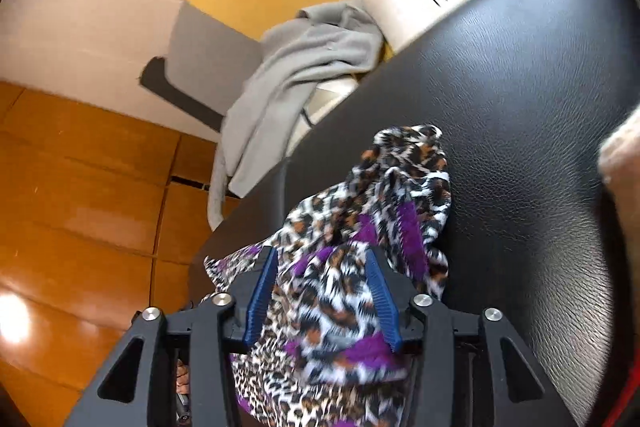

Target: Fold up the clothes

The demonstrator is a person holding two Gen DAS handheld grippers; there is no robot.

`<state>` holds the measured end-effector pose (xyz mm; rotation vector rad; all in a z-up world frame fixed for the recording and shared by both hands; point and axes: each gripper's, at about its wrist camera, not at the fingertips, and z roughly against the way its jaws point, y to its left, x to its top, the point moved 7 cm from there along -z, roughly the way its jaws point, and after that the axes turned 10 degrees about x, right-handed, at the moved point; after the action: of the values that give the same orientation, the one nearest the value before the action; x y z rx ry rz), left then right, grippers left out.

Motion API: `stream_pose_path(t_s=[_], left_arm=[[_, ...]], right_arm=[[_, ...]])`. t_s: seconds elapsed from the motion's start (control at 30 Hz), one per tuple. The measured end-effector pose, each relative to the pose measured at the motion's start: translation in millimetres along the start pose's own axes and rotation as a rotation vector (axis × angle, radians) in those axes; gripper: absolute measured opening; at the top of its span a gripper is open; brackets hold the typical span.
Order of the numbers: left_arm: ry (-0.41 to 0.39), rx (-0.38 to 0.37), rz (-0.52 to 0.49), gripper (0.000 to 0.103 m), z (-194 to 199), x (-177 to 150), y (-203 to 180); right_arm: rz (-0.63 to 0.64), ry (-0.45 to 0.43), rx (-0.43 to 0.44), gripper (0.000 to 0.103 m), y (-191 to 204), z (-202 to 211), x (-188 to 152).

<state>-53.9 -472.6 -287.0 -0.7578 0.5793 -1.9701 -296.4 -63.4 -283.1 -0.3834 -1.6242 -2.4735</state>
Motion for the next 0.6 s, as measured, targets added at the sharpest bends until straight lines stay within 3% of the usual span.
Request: stream_pose_path(t_s=[0.13,0.3,0.43,0.53,0.6], left_arm=[[0.053,0.008,-0.085,0.020,-2,-33,-7],[0.059,-0.036,-0.062,0.023,4,-50,-19],[0.059,-0.069,-0.078,0.026,8,-59,-35],[0.131,-0.069,-0.052,0.030,-11,-70,-39],[0.173,-0.092,-0.027,0.033,-23,-79,-44]], right_arm=[[0.065,0.065,0.001,0.062,13,4,-24],[0.135,0.156,-0.064,0.062,14,-13,-48],[0.271,0.148,-0.180,0.060,23,-16,-47],[0.372,0.185,-0.293,0.034,25,-22,-52],[0.410,0.197,-0.325,0.033,26,-25,-54]])
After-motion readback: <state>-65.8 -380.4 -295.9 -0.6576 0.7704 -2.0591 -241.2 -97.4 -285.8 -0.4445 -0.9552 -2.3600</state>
